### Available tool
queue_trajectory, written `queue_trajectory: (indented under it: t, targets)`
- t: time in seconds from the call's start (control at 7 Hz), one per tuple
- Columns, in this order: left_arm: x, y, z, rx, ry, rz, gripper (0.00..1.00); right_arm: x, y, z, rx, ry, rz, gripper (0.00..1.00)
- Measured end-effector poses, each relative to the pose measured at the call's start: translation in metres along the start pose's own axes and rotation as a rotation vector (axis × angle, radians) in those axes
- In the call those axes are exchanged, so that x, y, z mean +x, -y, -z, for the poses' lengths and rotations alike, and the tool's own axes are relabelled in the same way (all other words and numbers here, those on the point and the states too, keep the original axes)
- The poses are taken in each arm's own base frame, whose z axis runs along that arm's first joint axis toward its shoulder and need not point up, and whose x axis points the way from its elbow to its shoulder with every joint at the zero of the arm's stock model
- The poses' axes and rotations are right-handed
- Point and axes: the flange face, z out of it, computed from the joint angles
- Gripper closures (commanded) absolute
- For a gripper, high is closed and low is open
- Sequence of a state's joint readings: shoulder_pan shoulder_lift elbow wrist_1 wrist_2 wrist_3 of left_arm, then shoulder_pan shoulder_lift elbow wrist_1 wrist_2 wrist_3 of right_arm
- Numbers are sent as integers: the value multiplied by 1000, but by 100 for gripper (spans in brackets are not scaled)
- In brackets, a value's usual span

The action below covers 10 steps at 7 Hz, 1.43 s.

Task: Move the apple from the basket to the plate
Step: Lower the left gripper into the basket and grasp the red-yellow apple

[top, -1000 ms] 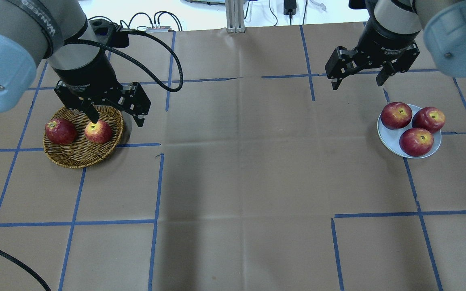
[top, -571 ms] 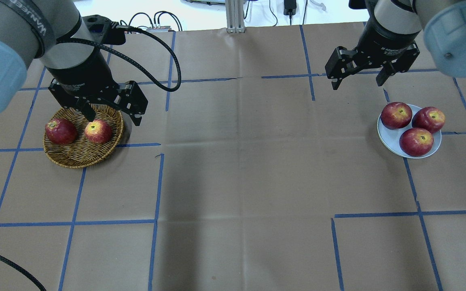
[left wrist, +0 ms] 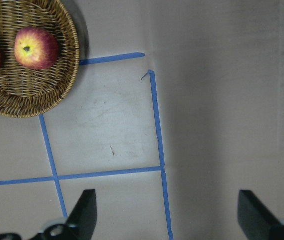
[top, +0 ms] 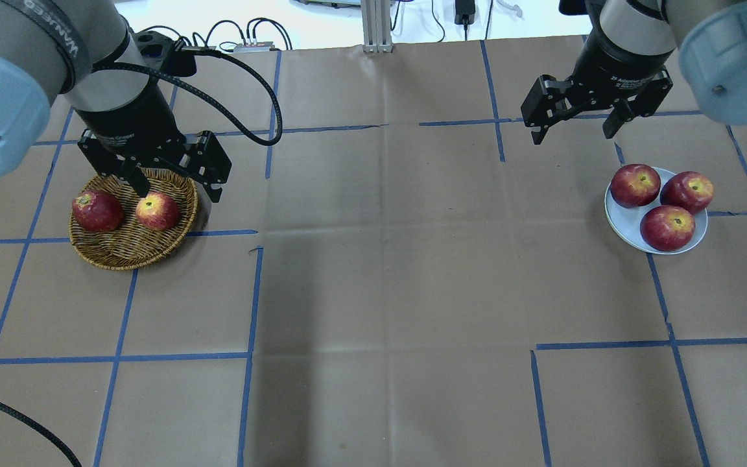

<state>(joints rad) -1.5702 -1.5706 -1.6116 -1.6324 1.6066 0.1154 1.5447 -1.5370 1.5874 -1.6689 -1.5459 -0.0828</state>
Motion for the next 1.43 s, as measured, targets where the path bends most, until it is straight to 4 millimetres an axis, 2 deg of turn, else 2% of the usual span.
queue_trajectory:
  t: [0.14,0.43,0.71,0.86,1.43]
  targets:
    - [-20,19,-23,11,-3,-46,1,0,0,0,0,0,0,0]
    - [-65,57,-80,55,5,-187,1,0,0,0,0,0,0,0]
    - [-131,87,-131,52,2,-280,2,0,0,1,1,0,0,0]
    - [-155,94,-151,58,3,-299,4,0,0,1,1,0,0,0]
    - [-188,116,-217,70,12,-404,5,0,0,0,1,1,0,0]
